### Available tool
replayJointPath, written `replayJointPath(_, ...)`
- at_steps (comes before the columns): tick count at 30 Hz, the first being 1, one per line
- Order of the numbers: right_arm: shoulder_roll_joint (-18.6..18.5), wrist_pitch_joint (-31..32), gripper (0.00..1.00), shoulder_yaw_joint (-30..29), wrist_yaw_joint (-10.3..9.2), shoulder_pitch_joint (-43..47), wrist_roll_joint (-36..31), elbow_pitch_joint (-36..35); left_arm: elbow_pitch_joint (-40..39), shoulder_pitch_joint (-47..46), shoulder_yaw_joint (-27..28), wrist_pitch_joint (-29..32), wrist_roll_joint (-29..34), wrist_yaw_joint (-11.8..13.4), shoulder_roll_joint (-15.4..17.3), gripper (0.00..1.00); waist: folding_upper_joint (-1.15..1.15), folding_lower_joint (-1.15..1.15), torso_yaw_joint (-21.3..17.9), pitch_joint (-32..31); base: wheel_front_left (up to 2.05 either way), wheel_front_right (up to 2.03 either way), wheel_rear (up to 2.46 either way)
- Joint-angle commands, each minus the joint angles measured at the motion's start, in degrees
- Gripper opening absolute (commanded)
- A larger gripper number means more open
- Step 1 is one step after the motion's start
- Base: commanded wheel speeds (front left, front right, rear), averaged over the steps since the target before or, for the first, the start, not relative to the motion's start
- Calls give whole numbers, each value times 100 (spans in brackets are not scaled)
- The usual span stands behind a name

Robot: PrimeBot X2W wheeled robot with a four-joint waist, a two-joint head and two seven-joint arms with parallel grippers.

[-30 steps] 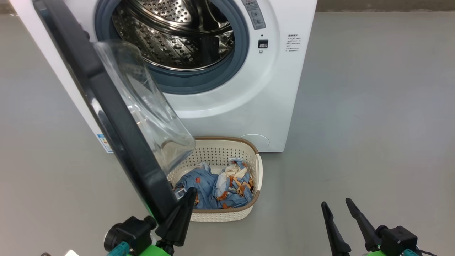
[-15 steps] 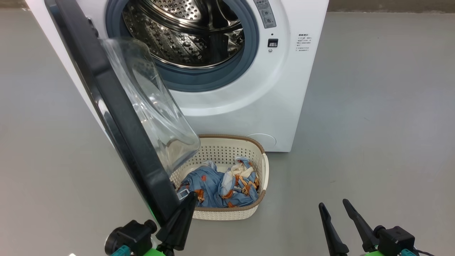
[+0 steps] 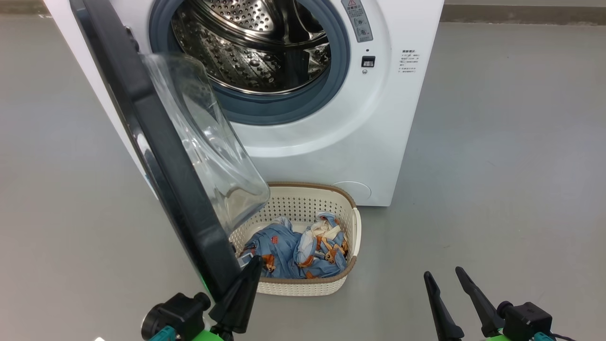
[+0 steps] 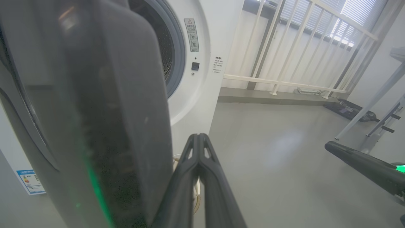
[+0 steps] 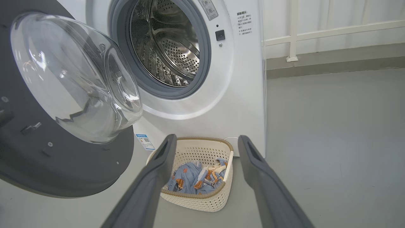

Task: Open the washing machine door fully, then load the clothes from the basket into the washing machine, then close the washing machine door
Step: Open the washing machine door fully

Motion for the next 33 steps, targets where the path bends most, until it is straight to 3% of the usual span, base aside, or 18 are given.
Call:
replayJointPath(1, -20, -69, 100, 165, 52, -186, 76, -124, -67, -262, 367, -32, 59, 20, 83, 0, 0, 0, -2, 3, 0, 0, 0)
replayJointPath(22, -20, -69, 100, 204, 52, -148, 85, -45, -44, -406, 310, -32, 135, 20, 25, 0, 0, 0, -104, -24, 0, 0, 0)
replayJointPath(33, -20, -69, 100, 198, 52, -99, 121, -53, -69, -146, 601, -32, 252, 20, 23, 0, 0, 0, 152, -113, 0, 0, 0)
